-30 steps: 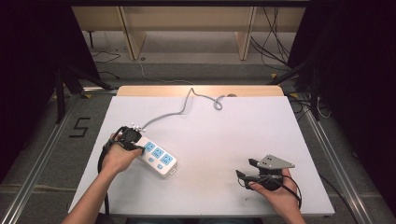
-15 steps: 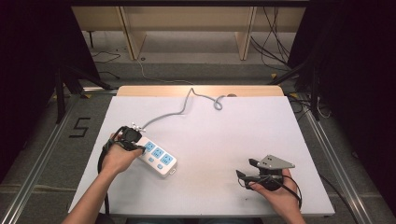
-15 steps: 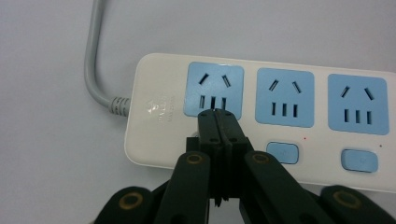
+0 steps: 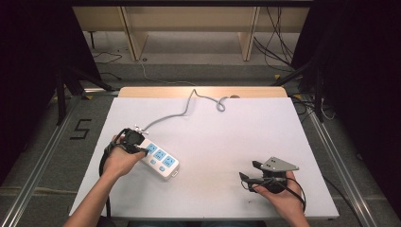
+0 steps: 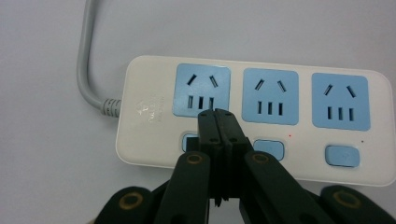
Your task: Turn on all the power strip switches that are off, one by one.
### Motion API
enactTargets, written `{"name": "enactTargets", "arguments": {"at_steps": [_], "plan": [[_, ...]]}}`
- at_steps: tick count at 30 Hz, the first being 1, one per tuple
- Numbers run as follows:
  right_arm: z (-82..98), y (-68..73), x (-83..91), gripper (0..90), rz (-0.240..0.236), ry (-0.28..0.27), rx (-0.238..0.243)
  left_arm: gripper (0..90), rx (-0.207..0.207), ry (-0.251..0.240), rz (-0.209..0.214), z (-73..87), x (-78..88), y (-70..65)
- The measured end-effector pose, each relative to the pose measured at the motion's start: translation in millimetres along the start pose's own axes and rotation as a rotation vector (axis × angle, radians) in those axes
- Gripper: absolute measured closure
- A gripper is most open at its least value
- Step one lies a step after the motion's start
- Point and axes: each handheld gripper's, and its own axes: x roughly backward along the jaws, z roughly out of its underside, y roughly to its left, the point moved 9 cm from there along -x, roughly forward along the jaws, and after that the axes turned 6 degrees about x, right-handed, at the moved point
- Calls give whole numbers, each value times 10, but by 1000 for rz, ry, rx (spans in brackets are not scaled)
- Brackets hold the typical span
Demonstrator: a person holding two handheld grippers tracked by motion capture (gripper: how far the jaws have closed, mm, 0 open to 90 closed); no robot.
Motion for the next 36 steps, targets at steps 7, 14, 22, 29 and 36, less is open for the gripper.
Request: {"name": "enactTargets", "arguments": {"at_steps": [7, 14, 22, 29, 36], "plan": [[0, 0, 0, 325, 0, 0, 1, 898, -3, -5, 4, -6, 21, -35], [-1, 0, 0, 325, 0, -1, -1, 898, -15, -12, 12, -18, 49, -108], [-4, 1, 2, 325, 0, -2, -1, 898, -32, -9, 27, -22, 69, -211], [-4, 0, 1, 324, 0, -2, -1, 897, -39, -4, 34, -21, 79, -258], [-2, 0, 0, 325, 0, -1, 1, 898, -47, -3, 39, -20, 82, -285]]}}
